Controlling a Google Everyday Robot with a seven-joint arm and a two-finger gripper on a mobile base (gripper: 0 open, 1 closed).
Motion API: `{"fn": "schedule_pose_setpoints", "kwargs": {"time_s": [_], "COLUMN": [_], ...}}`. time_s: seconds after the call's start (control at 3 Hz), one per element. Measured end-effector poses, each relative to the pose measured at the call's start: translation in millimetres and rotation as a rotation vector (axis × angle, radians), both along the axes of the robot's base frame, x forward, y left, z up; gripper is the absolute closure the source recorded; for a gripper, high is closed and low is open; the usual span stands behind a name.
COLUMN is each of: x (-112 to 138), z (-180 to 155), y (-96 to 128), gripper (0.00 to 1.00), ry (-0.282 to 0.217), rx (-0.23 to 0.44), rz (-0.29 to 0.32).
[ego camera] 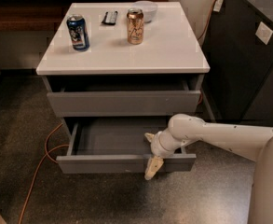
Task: Open middle drawer
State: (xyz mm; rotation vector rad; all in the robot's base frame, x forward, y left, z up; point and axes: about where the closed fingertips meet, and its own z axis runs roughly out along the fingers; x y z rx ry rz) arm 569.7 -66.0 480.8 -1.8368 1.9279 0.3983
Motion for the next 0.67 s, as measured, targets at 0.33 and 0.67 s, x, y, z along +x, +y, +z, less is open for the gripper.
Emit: {"fn": "schedule_pose_setpoints", "kwargs": {"time_s": [0.33,0.67], "x": [23,45], "z": [7,14], "y": [0,-4], "gripper": [0.23,0.54], "ry": [0.005,0.007], "rx": [0.029,0.059], "rz": [-0.01,-0.034]}}
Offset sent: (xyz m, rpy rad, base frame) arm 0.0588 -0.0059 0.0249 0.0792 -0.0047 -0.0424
